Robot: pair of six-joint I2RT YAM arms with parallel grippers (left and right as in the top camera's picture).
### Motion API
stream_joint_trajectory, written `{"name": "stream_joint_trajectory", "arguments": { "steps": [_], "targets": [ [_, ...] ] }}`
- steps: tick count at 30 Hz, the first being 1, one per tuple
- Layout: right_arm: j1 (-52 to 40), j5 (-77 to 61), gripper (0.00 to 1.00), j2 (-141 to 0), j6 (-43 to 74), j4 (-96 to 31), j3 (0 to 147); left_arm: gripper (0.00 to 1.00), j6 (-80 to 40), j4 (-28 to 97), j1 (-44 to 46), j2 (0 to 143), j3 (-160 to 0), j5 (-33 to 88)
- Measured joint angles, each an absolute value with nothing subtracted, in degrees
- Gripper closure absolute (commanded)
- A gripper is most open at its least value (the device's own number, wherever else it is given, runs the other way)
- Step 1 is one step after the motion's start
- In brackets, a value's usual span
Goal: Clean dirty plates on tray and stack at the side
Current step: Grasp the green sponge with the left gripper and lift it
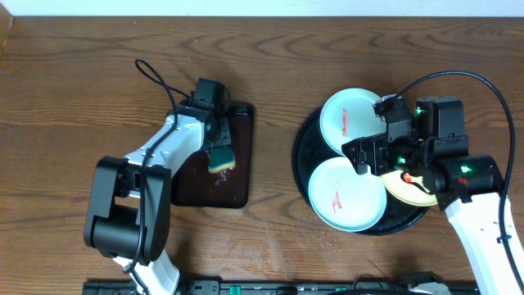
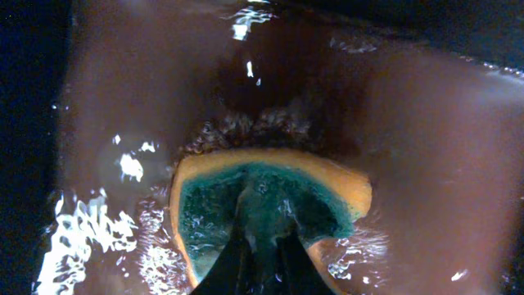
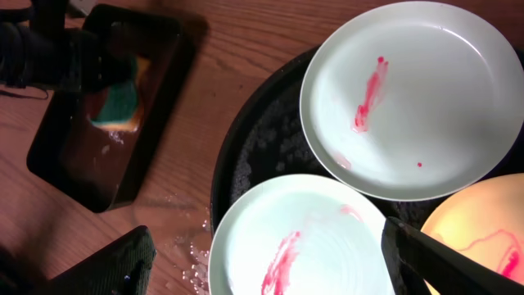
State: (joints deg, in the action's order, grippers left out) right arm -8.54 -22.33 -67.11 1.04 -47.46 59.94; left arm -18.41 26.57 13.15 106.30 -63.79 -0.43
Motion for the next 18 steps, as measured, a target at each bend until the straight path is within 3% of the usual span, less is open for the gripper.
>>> {"name": "stream_joint_trajectory", "arguments": {
  "steps": [3, 4, 7, 13, 18],
  "targets": [
    [-8.5, -22.3, 0.2, -67.1, 1.2, -47.8, 59.9, 0.92, -18.2, 27.7, 13.1, 106.3, -64.1, -0.4],
    [-8.5, -22.3, 0.22, -67.1, 1.5, -47.9, 59.9, 0.71, -18.2, 28.3, 13.1, 106.3, -64.4, -0.4],
    [-8.5, -21.9, 0.22, -67.1, 5.3, -49.3, 59.9, 0.54, -17.9, 33.1, 13.1, 105.0, -65.1, -0.3],
    [-7.1, -16.3, 0.23, -67.1, 10.6, -55.7, 59.9, 0.53, -18.0, 40.9, 13.2, 98.8, -65.1, 0.5],
    [-3.8, -13.8, 0.24, -68.5, 12.9, -62.8, 60.0, 0.53, -18.0, 40.3, 13.2, 97.8, -64.5, 3.3]
  ]
}}
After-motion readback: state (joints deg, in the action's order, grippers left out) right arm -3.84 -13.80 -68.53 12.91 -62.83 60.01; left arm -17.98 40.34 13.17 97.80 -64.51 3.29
